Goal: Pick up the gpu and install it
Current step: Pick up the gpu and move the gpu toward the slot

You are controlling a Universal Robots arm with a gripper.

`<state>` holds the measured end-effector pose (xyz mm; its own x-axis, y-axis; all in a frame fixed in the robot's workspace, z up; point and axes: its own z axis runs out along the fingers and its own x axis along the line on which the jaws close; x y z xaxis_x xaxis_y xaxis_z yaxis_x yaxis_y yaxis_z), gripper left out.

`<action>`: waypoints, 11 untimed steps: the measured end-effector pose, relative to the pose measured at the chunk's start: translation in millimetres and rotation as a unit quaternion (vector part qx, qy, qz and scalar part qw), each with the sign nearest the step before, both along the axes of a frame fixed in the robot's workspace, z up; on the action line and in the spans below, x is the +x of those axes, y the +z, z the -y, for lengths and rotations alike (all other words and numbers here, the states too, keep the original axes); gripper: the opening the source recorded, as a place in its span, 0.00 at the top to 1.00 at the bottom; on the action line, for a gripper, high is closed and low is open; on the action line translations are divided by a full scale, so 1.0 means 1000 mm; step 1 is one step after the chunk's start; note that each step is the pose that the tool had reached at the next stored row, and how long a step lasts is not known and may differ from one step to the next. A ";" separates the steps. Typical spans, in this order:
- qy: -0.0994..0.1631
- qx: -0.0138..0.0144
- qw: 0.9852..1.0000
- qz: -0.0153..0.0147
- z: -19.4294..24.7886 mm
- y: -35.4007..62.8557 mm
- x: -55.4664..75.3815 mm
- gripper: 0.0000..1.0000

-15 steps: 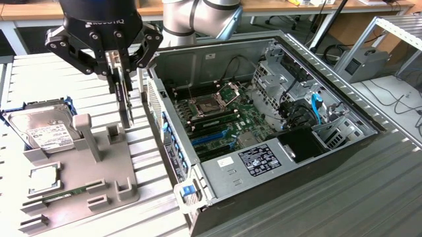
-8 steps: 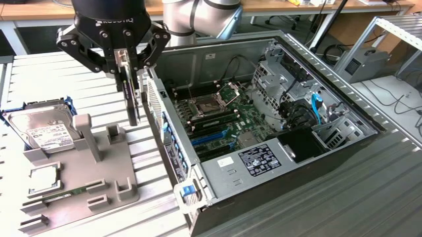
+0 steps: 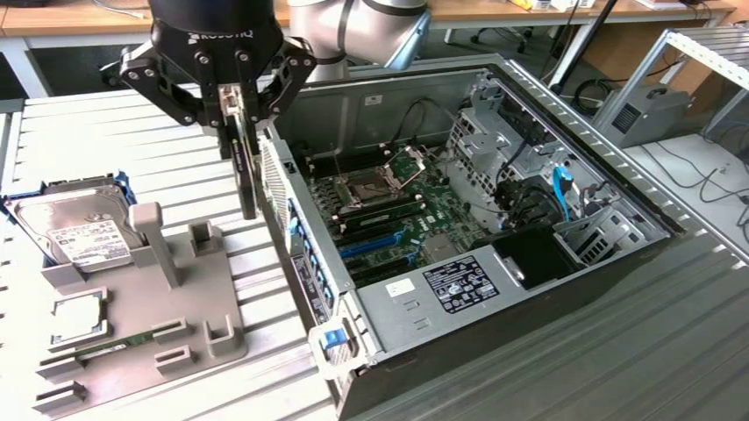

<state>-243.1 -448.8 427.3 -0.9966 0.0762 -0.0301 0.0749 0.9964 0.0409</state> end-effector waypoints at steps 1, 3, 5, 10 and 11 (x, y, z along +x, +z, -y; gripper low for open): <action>0.000 0.000 1.000 0.000 -0.0002 0.0000 0.001 0.73; 0.000 0.000 1.000 0.000 -0.0010 0.0000 0.006 0.73; 0.000 0.000 1.000 0.000 -0.0015 0.0000 0.008 0.73; 0.000 0.000 1.000 0.000 -0.0028 0.0000 0.013 0.73; 0.000 0.000 1.000 0.000 -0.0031 0.0000 0.015 0.73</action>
